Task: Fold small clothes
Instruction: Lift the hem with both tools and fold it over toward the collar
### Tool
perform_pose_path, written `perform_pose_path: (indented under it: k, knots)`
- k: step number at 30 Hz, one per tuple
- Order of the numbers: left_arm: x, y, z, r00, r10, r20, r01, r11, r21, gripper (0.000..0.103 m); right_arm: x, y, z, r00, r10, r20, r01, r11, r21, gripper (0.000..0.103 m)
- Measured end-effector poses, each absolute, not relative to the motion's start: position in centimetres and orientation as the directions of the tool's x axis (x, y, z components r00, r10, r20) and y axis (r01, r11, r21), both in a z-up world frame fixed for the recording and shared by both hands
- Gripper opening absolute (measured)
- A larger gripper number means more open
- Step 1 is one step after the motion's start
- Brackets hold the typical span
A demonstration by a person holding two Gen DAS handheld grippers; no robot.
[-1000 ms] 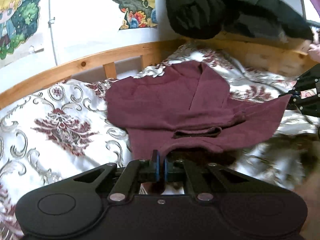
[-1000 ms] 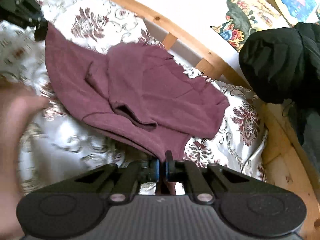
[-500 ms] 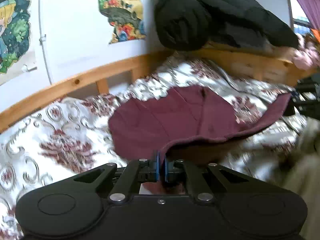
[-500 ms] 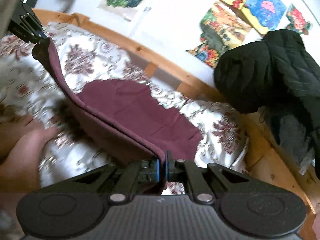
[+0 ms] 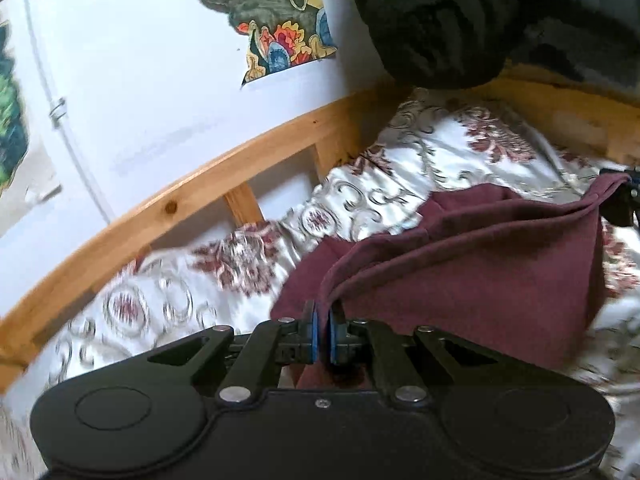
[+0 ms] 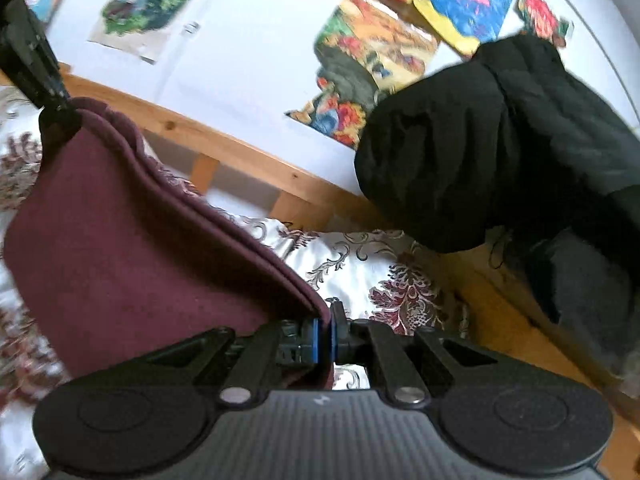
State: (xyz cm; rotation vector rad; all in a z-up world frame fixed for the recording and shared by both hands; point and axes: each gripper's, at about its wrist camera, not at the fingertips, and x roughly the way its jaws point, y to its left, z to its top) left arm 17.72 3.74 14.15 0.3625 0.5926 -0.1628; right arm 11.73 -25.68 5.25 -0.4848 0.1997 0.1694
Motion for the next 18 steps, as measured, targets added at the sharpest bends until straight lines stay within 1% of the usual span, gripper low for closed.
perform_pose_path:
  k: [3,6,9,13,18]
  knots:
    - [21.0,3.9,12.7,0.824,-0.035,-0.566,0.235,0.930,0.284,0.005,15.5,-25.6,4.7,0.966,0.099,-0.237,-0.197,0.878,-0.437,0.007]
    - [23.9,4.6,10.9,0.810,-0.031,-0.586,0.211,0.947,0.241,0.005,18.4,-25.5,3.9,0.961,0.093,-0.259,-0.198,0.887,-0.418,0.007]
    - [26.1,5.2,9.0,0.792,-0.018,-0.611,0.199,0.953,0.229,0.005,20.9,-25.0,2.9,0.955,0.095,-0.282,-0.207,0.893,-0.400,0.007]
    - [27.8,6.1,6.9,0.768,-0.007,-0.641,0.180,0.962,0.206,0.005,23.3,-24.3,1.6,0.949,0.097,-0.299,-0.212,0.900,-0.381,0.007]
    - [29.2,6.7,5.4,0.749,-0.008,-0.663,0.169,0.969,0.178,0.006,24.8,-24.4,-0.2,0.951,0.087,-0.297,-0.194,0.914,-0.356,0.007]
